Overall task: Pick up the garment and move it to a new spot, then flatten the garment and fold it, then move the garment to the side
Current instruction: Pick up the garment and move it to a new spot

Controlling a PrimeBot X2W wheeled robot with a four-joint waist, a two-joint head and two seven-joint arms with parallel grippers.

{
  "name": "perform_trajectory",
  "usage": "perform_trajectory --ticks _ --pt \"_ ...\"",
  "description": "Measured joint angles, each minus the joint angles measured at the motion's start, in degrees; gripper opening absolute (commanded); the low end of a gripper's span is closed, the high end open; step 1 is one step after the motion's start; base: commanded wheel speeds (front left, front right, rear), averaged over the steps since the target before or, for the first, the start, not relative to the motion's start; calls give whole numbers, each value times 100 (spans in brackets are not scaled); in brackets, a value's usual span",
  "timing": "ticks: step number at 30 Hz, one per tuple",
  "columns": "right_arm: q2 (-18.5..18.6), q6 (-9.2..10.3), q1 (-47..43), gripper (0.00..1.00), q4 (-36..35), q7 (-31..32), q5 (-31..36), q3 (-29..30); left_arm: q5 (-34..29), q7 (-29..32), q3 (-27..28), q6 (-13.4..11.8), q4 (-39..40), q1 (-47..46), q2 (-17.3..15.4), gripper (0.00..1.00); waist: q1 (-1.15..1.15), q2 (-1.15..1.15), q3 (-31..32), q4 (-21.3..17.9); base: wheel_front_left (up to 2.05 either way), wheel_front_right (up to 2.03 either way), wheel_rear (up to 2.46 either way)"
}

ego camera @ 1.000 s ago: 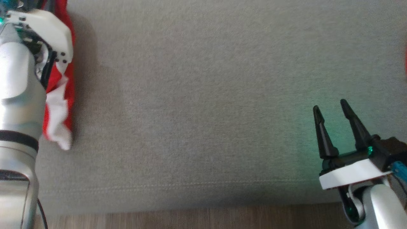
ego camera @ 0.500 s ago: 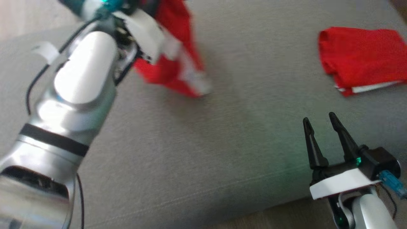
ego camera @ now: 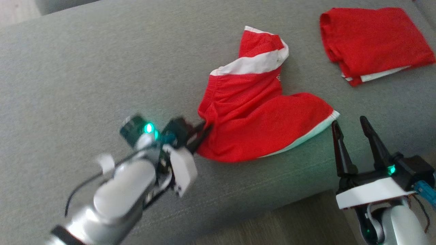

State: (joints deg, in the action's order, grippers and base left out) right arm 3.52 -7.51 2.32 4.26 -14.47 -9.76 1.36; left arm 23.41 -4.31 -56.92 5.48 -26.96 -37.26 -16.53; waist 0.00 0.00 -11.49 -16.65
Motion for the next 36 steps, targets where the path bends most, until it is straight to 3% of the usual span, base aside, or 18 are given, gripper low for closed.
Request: perform_trajectory --ticks 8,9,10,16,19,21,25,29,32,36 --pt "13 0 38 100 9 0 3 -38 409 -553 242 -617 -122 782 151 0 0 0 146 401 0 0 0" --pt "13 0 37 100 11 0 3 -44 490 -628 321 -694 -123 875 196 42 0 0 191 441 0 0 0" --pt "14 0 37 100 18 0 3 -54 592 -682 416 -725 -121 978 230 100 0 0 243 481 0 0 0" --pt "42 0 -152 100 111 1 2 -188 1037 -847 709 -909 78 1611 256 100 0 0 565 651 0 0 0" --pt "69 0 -368 100 250 0 -112 -346 1240 -945 1042 -1182 471 2116 232 100 0 0 781 729 0 0 0" --pt "87 0 -494 100 345 1 -210 -408 1277 -990 1503 -1603 1047 2579 234 100 0 0 977 814 0 0 0" --pt "134 0 -562 100 344 1 -214 -357 780 -993 2157 -2137 2013 3083 300 100 0 0 1130 996 0 0 0" --pt "127 0 -616 100 267 1 -121 -270 71 -999 2533 -2477 2602 3609 435 100 0 0 1253 1167 0 0 0" --pt "103 0 -758 100 178 1 -34 -152 -346 -999 2836 -2627 2889 4006 516 100 0 0 1338 1270 0 0 0" --pt "8 0 -913 100 13 1 100 30 -747 -999 3071 -2595 3166 4461 625 100 0 0 1414 1384 0 0 0"
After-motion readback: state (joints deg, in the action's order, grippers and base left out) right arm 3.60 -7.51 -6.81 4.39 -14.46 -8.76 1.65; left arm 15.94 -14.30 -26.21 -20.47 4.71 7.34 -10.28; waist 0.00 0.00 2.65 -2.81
